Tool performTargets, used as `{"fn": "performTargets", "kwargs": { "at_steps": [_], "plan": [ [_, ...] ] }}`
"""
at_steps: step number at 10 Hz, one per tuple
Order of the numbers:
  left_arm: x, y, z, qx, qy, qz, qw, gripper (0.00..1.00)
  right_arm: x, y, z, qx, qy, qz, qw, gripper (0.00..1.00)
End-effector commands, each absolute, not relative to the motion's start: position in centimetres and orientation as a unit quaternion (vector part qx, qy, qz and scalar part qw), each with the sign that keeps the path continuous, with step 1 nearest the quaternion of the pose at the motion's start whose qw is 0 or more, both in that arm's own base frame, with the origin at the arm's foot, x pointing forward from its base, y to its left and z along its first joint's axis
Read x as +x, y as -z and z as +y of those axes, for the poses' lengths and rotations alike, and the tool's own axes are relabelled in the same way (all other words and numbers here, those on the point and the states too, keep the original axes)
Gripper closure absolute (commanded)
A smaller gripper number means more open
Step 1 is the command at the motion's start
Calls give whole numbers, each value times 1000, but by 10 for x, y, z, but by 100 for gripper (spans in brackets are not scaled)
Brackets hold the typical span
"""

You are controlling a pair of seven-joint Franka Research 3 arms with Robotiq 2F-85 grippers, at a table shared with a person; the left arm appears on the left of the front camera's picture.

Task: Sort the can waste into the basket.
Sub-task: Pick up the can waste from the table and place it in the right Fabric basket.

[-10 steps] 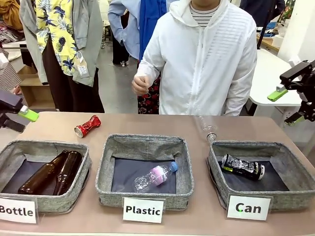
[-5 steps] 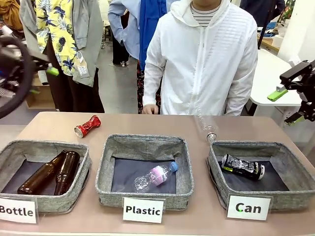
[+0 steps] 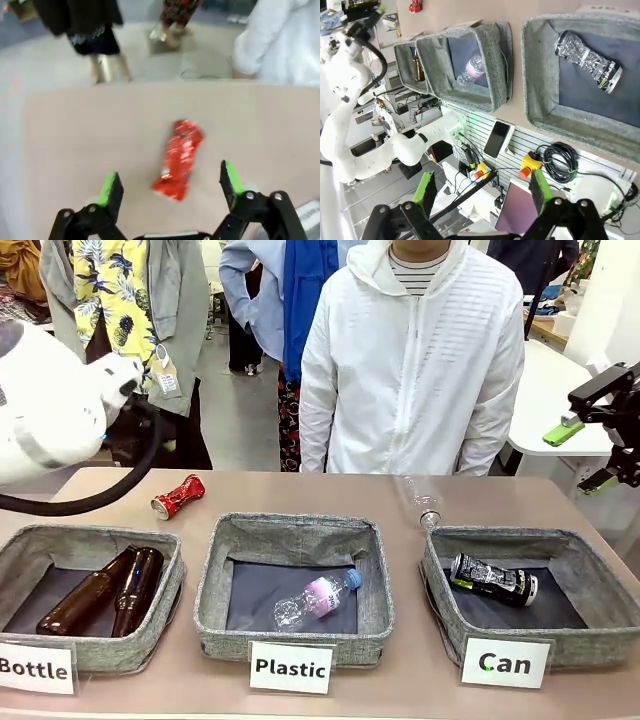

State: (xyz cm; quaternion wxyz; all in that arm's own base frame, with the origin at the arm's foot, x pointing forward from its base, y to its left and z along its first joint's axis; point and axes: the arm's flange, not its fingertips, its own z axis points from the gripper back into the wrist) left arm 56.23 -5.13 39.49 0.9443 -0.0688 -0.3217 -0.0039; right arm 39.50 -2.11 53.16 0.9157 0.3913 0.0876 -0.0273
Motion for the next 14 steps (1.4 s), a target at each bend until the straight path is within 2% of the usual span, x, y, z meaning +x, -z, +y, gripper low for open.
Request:
{"fn": "performTargets", "kwargs": {
  "at_steps": [1,2,3,4,6,7,8,10,12,14],
  "plan": [
    [580,-423,-78,-22,26,-233,972,0,396,-533,-24,391,17,87,916,0],
    [581,-420,-81,-39,28,-184,982,0,396,-533,-24,391,17,87,916,0],
    [576,-436,-80,-55,-35,-155,986,0,396,-533,-24,391,17,87,916,0],
    [566,-377,-37,-25,23,-235,971,0,396,-533,-24,391,17,87,916,0],
    [566,-377,-37,-25,23,-235,971,0,396,-533,-24,391,17,87,916,0],
    [568,-397,-51,-31,13,-201,979,0,396,-533,-24,391,17,87,916,0],
    [589,-395,-54,-56,114,-153,980,0,396,-533,-24,391,17,87,916,0],
    [610,-382,-70,-48,215,-110,969,0,396,-533,-24,391,17,87,916,0],
    [635,-370,-83,-31,242,-108,964,0,396,-533,-24,391,17,87,916,0],
    [646,-356,-91,-11,336,-125,934,0,396,-533,-24,391,17,87,916,0]
  ]
}}
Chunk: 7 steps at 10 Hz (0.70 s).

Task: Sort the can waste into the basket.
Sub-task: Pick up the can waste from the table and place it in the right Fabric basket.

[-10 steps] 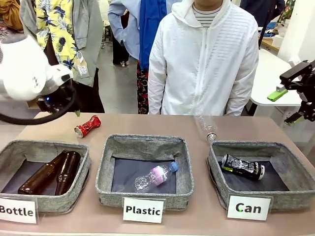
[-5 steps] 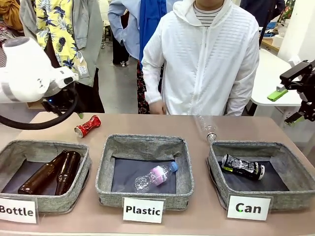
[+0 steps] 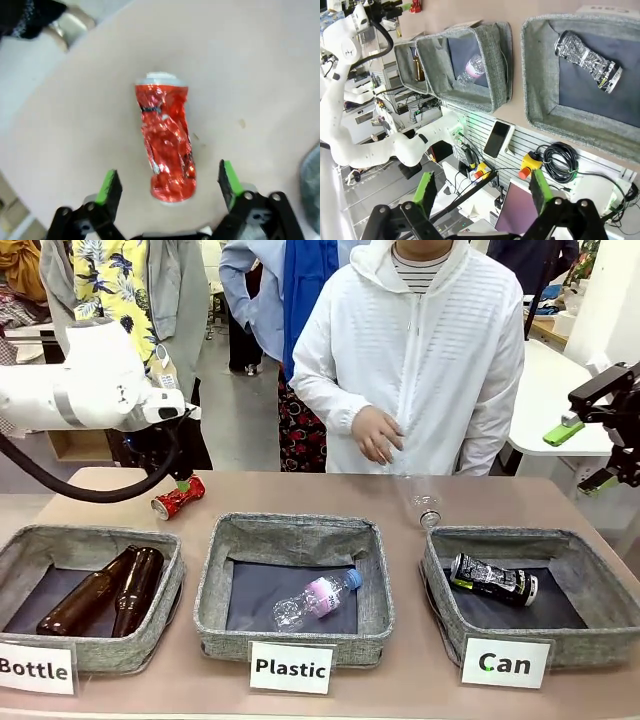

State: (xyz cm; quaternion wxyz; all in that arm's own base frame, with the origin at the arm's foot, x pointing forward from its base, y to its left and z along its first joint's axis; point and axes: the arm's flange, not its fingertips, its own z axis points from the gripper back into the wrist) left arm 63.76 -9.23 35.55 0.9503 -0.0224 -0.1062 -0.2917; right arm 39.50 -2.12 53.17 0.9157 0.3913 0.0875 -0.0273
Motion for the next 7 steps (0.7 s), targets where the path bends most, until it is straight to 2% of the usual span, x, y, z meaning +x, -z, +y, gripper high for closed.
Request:
{"fn": "performTargets", "kwargs": {
  "at_steps": [1,7],
  "plan": [
    [650,-352,-98,-13,363,-127,923,0,396,-533,-24,391,17,87,916,0],
    [670,-311,-108,-4,357,-62,932,0,396,-533,-24,391,17,87,916,0]
  ]
}}
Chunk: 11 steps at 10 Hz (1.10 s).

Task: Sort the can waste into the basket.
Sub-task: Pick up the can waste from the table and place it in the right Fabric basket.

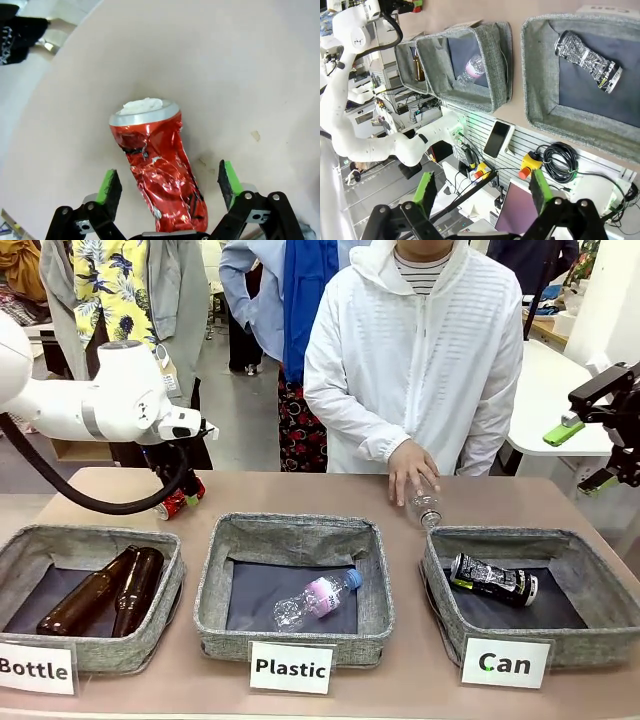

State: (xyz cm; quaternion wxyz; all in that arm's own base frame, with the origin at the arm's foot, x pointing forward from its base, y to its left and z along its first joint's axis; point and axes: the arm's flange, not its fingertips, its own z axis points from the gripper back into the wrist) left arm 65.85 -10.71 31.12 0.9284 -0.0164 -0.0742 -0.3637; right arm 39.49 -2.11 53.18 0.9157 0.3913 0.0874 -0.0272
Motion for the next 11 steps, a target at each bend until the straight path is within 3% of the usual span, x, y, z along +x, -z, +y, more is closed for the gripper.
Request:
{"fn": "performTargets", "kwargs": {
  "at_steps": [1,2,3,4,5,8,11],
  "plan": [
    [670,-307,-109,3,352,-61,934,58,396,-533,-24,391,17,87,916,0],
    [671,-305,-110,7,348,-61,936,58,396,-533,-24,391,17,87,916,0],
    [672,-303,-108,13,343,-60,937,100,396,-533,-24,391,17,87,916,0],
    [672,-303,-109,17,343,-58,937,60,396,-533,-24,391,17,87,916,0],
    [672,-303,-110,20,341,-60,938,100,396,-533,-24,391,17,87,916,0],
    [665,-315,-104,21,332,-65,941,100,396,-533,-24,391,17,87,916,0],
    [617,-405,-55,-30,369,-104,923,100,396,-533,-24,391,17,87,916,0]
  ]
}}
